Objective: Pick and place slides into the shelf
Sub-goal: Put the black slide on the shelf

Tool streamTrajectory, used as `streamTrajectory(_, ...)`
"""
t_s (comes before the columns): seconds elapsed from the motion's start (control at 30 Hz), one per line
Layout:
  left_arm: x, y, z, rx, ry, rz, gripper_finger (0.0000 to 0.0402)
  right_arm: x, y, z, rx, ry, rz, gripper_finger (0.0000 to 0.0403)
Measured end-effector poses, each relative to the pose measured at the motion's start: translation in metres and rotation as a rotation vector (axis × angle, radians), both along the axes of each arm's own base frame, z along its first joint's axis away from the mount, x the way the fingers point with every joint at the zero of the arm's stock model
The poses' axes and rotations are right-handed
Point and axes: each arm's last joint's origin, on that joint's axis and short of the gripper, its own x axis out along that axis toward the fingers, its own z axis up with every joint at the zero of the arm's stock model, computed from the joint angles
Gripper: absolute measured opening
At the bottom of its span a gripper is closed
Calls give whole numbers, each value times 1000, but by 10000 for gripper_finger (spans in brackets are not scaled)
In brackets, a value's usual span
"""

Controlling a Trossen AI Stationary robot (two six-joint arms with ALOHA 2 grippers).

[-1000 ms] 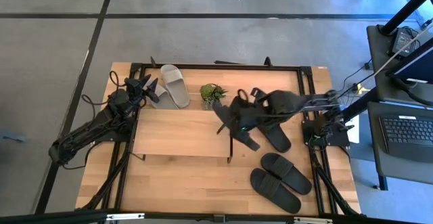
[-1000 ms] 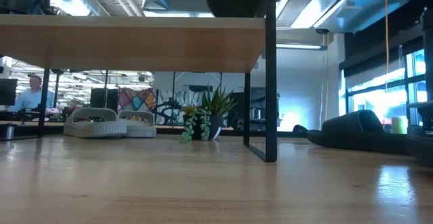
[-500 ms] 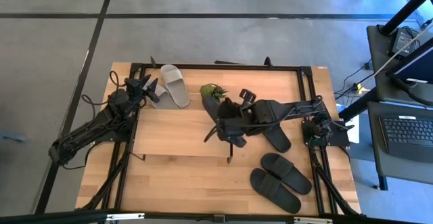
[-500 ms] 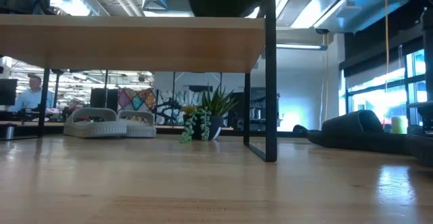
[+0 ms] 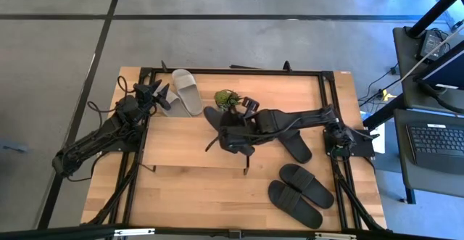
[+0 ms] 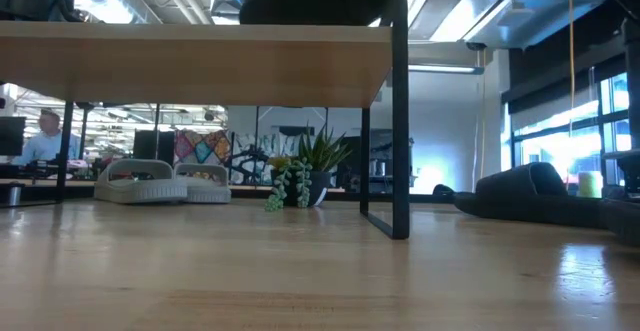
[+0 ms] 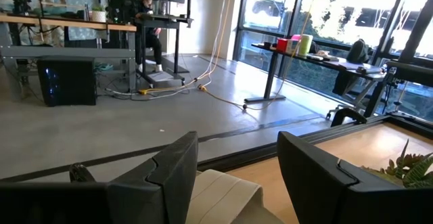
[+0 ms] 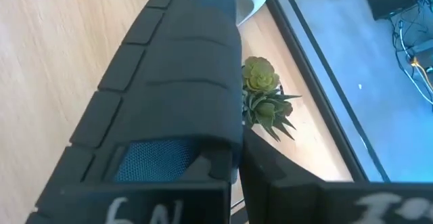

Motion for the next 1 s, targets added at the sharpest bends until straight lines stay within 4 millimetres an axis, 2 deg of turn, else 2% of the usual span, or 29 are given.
streamTrajectory(0.37,0,0,0,0,0,0,195,16,-13,-24,-21,67,-20,15)
streamTrajectory(0.73,0,0,0,0,0,1,195,19,-12,-24,-11,57,4,30)
streamTrajectory(1.0,0,0,0,0,0,1,195,21,-10,-25,15,80,69,64)
